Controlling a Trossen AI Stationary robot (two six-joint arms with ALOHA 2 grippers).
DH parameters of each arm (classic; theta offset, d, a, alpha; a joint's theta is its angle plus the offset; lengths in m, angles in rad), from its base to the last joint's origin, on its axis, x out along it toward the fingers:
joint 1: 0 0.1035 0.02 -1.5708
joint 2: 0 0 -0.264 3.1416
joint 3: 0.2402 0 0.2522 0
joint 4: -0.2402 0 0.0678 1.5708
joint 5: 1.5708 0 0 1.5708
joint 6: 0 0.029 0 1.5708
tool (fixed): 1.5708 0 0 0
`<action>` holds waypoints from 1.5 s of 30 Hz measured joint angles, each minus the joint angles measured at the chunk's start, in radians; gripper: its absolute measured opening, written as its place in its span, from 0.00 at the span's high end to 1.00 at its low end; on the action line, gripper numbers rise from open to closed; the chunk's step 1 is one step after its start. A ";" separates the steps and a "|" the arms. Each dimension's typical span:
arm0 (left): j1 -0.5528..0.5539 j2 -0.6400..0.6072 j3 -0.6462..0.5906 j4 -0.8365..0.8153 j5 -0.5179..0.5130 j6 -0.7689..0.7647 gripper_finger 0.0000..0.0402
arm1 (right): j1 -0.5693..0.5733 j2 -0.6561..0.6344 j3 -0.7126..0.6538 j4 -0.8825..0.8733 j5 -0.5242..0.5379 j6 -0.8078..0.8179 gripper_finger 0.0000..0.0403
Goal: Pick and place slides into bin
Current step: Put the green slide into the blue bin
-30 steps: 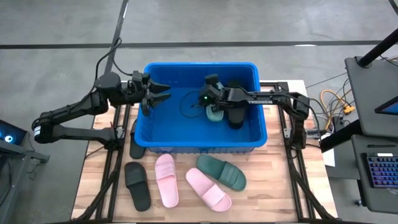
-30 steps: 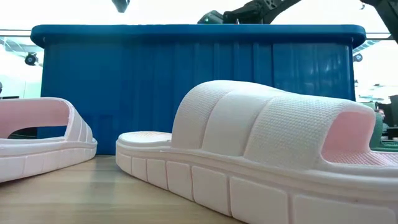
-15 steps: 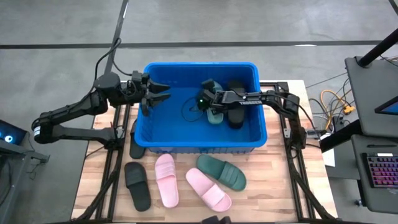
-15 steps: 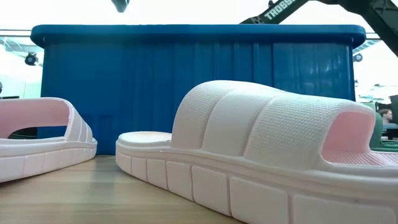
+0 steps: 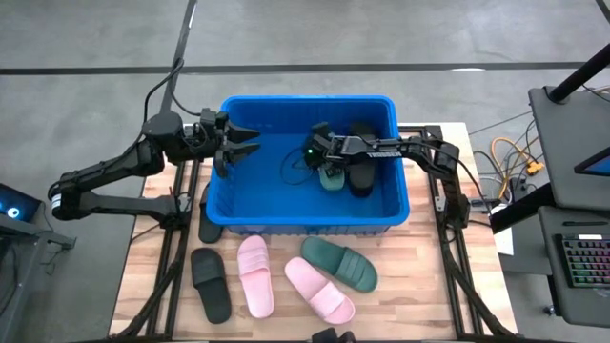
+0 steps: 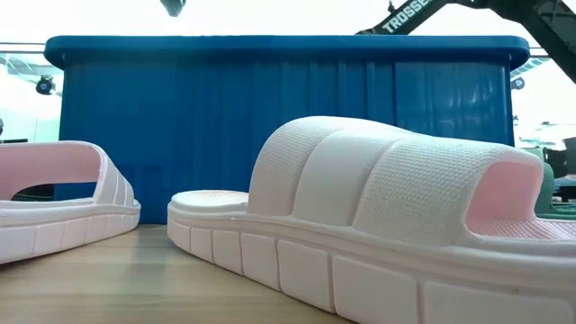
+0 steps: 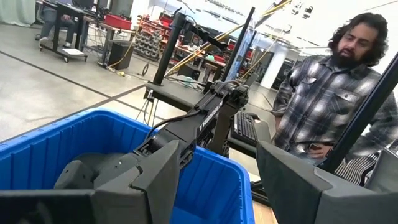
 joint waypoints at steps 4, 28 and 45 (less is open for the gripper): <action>0.000 0.001 0.000 0.000 0.000 0.000 0.51 | -0.002 0.002 -0.003 -0.025 -0.026 0.050 0.97; 0.000 0.001 0.000 0.001 0.000 0.000 0.51 | -0.045 0.002 -0.014 0.021 0.019 -0.115 0.97; 0.000 0.001 0.000 0.001 0.000 -0.001 0.51 | -0.063 0.001 0.005 -0.023 -0.025 -0.171 0.96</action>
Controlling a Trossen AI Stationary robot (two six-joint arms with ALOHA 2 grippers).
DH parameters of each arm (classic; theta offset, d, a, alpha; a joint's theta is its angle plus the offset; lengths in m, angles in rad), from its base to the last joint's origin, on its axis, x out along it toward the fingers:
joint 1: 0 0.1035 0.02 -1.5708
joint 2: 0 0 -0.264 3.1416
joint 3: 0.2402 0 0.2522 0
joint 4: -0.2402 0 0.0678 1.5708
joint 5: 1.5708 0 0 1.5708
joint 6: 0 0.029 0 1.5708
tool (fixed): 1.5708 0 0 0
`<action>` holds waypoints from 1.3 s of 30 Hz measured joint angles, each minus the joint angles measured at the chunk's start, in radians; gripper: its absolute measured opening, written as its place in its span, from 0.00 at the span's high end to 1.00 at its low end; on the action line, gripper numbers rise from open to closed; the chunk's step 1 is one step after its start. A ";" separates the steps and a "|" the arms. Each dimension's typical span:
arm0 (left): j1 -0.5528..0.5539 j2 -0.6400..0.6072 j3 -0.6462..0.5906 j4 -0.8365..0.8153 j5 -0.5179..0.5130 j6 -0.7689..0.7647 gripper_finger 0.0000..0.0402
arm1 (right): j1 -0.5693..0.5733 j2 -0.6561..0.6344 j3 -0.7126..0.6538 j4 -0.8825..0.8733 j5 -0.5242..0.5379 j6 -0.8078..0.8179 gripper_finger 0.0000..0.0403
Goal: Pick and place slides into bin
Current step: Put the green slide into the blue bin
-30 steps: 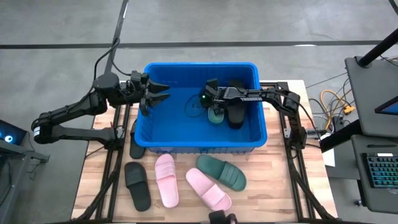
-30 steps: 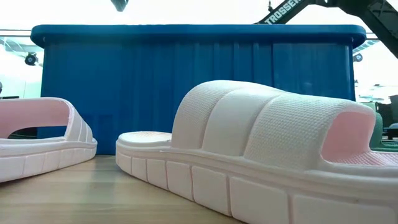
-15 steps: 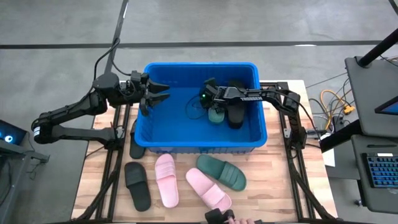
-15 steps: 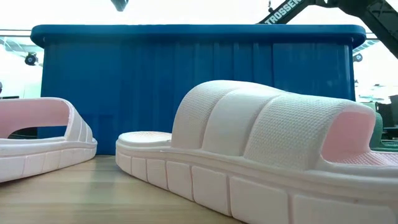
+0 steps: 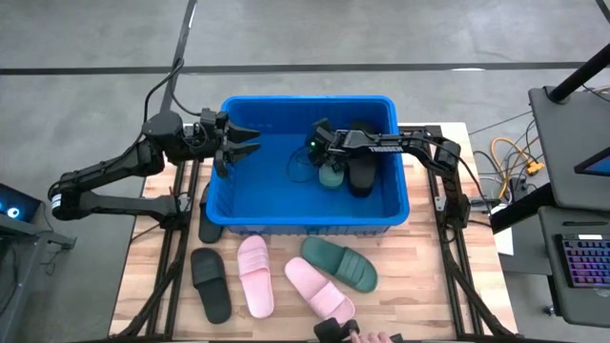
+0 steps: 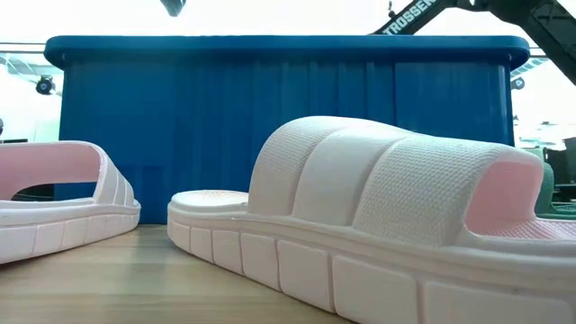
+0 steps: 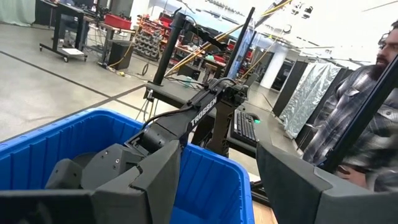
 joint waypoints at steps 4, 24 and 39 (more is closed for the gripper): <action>0.000 0.000 0.000 0.000 0.000 0.000 0.51 | -0.001 0.000 0.010 -0.012 -0.002 0.001 0.94; 0.000 0.000 0.000 0.000 0.000 -0.001 0.51 | -0.006 -0.003 0.102 -0.182 -0.133 0.113 0.66; 0.000 0.000 0.000 0.000 0.000 -0.024 0.51 | -0.005 -0.003 0.136 -0.284 -0.133 0.202 0.61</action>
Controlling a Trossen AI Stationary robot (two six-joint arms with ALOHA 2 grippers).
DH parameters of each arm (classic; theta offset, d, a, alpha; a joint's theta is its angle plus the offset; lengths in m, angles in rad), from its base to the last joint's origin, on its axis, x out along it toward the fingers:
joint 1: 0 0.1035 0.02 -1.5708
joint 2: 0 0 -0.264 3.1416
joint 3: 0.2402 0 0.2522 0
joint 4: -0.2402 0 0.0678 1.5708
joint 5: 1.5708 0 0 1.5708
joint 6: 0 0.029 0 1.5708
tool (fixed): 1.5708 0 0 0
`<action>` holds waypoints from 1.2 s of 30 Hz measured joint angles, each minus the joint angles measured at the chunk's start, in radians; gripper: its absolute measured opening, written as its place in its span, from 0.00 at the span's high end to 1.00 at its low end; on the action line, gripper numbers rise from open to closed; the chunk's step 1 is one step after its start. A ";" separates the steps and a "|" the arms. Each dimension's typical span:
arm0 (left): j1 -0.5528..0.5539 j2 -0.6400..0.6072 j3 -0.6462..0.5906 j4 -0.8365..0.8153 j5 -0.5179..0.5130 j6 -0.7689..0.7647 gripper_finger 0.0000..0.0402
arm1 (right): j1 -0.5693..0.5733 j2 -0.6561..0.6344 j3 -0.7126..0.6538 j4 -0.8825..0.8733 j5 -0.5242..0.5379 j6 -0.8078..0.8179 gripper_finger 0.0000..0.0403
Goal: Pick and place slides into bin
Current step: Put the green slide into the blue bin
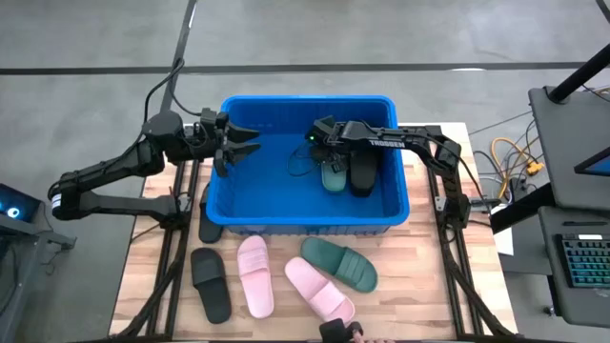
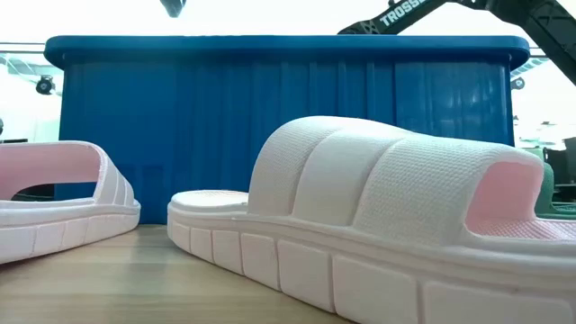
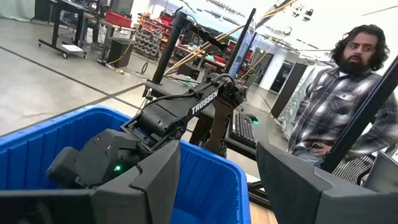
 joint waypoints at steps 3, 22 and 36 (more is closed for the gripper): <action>0.000 0.000 0.000 0.000 0.000 0.000 0.51 | 0.000 0.000 0.000 -0.001 0.000 0.027 0.61; 0.000 0.000 0.000 0.000 0.000 0.000 0.51 | -0.001 -0.026 0.000 -0.017 -0.001 0.128 0.62; 0.000 0.000 0.000 -0.001 0.000 -0.001 0.51 | -0.027 -0.026 0.000 -0.019 0.040 0.139 0.74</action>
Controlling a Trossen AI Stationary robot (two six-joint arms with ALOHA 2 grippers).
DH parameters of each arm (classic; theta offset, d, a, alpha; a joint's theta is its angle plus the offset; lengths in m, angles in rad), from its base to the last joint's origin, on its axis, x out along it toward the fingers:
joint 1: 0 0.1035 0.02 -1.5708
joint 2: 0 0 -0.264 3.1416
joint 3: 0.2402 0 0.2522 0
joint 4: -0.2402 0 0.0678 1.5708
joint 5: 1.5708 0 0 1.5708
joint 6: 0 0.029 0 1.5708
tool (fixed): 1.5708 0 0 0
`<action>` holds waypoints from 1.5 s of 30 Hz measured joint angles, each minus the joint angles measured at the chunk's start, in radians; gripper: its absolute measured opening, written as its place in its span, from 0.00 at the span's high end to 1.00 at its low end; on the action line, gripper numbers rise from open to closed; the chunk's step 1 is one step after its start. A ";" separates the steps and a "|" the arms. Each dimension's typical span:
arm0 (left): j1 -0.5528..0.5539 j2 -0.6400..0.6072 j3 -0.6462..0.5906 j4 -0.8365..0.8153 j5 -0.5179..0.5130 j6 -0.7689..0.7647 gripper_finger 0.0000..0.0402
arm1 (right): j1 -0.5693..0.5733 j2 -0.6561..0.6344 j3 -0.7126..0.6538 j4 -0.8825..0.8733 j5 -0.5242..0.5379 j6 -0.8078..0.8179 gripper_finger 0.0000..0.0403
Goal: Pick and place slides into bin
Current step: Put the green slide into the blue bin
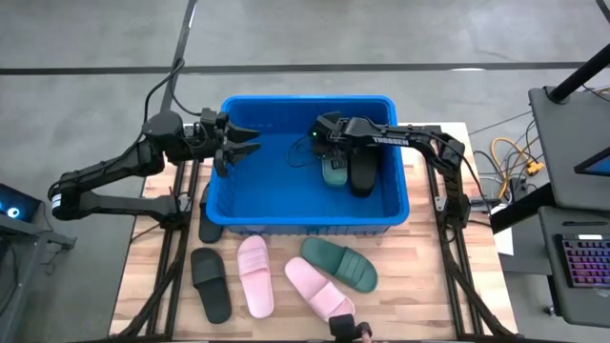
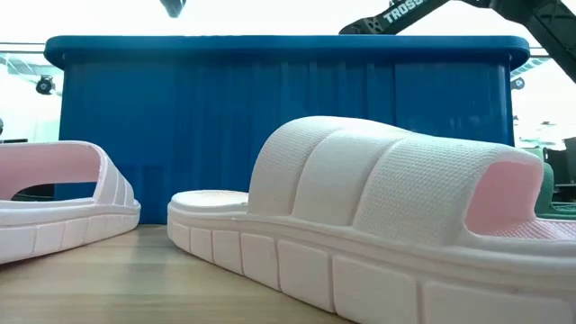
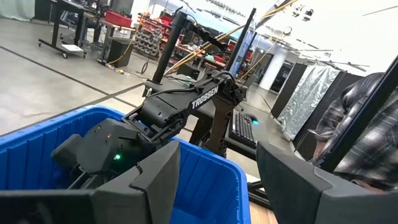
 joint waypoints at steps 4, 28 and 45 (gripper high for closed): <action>0.000 0.000 0.000 0.000 0.000 0.000 0.51 | 0.000 0.000 0.000 0.000 0.014 0.006 0.85; 0.000 0.000 0.000 -0.005 0.000 0.001 0.51 | 0.061 0.016 -0.002 0.071 0.208 0.059 0.97; 0.000 0.000 0.000 -0.005 0.004 0.001 0.51 | 0.049 0.031 0.003 -0.005 0.080 0.063 0.60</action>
